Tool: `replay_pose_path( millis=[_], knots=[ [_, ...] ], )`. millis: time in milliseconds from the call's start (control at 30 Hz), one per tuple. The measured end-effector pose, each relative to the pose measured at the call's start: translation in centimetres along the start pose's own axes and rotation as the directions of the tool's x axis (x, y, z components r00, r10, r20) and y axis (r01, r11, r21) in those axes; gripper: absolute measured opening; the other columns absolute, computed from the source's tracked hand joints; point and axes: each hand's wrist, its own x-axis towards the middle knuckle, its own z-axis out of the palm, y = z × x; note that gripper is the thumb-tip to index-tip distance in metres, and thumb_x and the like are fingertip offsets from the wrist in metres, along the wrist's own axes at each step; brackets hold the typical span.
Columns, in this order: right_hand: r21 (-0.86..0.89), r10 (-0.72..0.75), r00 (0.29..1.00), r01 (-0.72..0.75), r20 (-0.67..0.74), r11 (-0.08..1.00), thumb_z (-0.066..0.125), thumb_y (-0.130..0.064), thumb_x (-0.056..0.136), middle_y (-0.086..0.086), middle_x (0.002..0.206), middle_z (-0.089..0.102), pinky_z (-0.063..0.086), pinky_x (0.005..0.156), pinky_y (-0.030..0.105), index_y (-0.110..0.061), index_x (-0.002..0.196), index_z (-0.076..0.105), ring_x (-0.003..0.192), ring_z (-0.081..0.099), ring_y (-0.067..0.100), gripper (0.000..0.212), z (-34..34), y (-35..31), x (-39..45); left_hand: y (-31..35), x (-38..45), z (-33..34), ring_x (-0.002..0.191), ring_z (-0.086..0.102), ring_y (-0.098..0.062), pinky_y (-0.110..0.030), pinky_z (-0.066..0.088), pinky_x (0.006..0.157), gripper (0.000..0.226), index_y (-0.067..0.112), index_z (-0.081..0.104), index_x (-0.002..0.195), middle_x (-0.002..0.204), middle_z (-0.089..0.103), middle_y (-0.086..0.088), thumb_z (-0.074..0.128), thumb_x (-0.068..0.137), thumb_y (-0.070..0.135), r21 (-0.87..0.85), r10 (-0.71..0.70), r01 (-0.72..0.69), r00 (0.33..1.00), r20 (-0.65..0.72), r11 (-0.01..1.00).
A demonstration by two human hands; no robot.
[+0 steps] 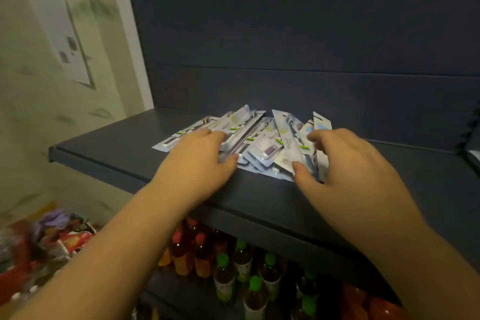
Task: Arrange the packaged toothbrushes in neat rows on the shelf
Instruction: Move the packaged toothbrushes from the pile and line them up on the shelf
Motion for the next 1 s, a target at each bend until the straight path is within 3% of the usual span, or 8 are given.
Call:
replay_pose_path(
  millis=[233,400,533,733,800,867,1000],
  knots=[
    [-0.176,0.061,0.995,-0.048,0.073,0.983,0.052,-0.054,0.091,-0.014,0.119,0.052,0.034,0.077,0.021,-0.034,0.125,0.051,0.105,0.048,0.008,0.039,0.1,0.8,0.3,-0.6,6.8,2.6,0.106,0.048,-0.028,-0.040,0.044,0.084,0.060,0.017,0.064,0.111,0.115,0.055,-0.009,0.039,0.085,0.065,0.244,-0.029,0.014,0.998,0.059,0.970],
    [-0.225,0.141,0.987,-0.120,0.081,0.967,0.053,-0.053,0.090,-0.014,0.116,0.052,0.035,0.077,0.021,-0.034,0.120,0.052,0.104,0.047,0.009,0.036,0.2,0.9,0.5,-0.2,7.7,3.6,0.101,0.051,-0.026,-0.039,0.043,0.082,0.052,0.018,0.060,0.103,0.108,0.061,-0.007,0.043,0.083,0.062,0.249,0.033,-0.032,0.999,-0.002,0.968],
    [-0.230,0.204,0.974,-0.177,0.100,0.957,0.053,-0.053,0.089,-0.016,0.117,0.052,0.036,0.080,0.022,-0.035,0.121,0.053,0.108,0.047,0.009,0.037,0.8,0.9,0.9,-0.8,7.1,3.0,0.078,0.041,-0.021,-0.036,0.034,0.069,0.039,0.018,0.052,0.084,0.085,0.057,-0.003,0.048,0.078,0.057,0.097,0.039,-0.029,0.994,-0.102,0.995],
    [-0.218,0.339,0.936,-0.312,0.097,0.925,0.048,-0.053,0.089,-0.009,0.126,0.053,0.040,0.084,0.029,-0.029,0.127,0.053,0.116,0.049,0.015,0.046,1.7,0.9,2.3,0.4,4.5,2.1,0.064,0.041,-0.010,-0.026,0.027,0.052,0.028,0.024,0.041,0.091,0.079,0.043,0.008,0.054,0.084,0.048,-0.326,-0.027,-0.028,0.986,-0.163,0.945],
    [-0.264,0.384,0.917,-0.346,0.107,0.900,0.046,-0.052,0.092,-0.003,0.128,0.052,0.041,0.085,0.033,-0.025,0.129,0.051,0.117,0.049,0.021,0.046,2.2,0.9,3.6,1.3,3.6,2.7,0.069,0.045,-0.009,-0.029,0.033,0.055,0.028,0.027,0.041,0.095,0.083,0.047,0.007,0.055,0.085,0.050,-0.432,-0.012,-0.058,0.987,-0.159,0.900],
    [-0.316,0.434,0.891,-0.377,0.134,0.871,0.042,-0.051,0.095,0.003,0.129,0.051,0.040,0.084,0.036,-0.021,0.130,0.049,0.117,0.049,0.025,0.047,2.9,1.1,5.0,2.0,3.3,3.4,0.082,0.052,-0.010,-0.032,0.043,0.067,0.032,0.032,0.044,0.109,0.100,0.052,0.009,0.055,0.085,0.050,-0.548,0.015,-0.074,0.994,-0.111,0.833],
    [-0.393,0.534,0.812,-0.424,0.234,0.816,0.036,-0.046,0.099,0.008,0.129,0.053,0.038,0.074,0.035,-0.016,0.132,0.047,0.108,0.052,0.029,0.046,4.2,1.4,7.5,2.4,2.9,5.0,0.107,0.050,-0.013,-0.025,0.036,0.082,0.047,0.037,0.043,0.130,0.125,0.046,0.009,0.058,0.087,0.048,-0.597,0.088,-0.153,0.987,-0.137,0.788]
  ],
)
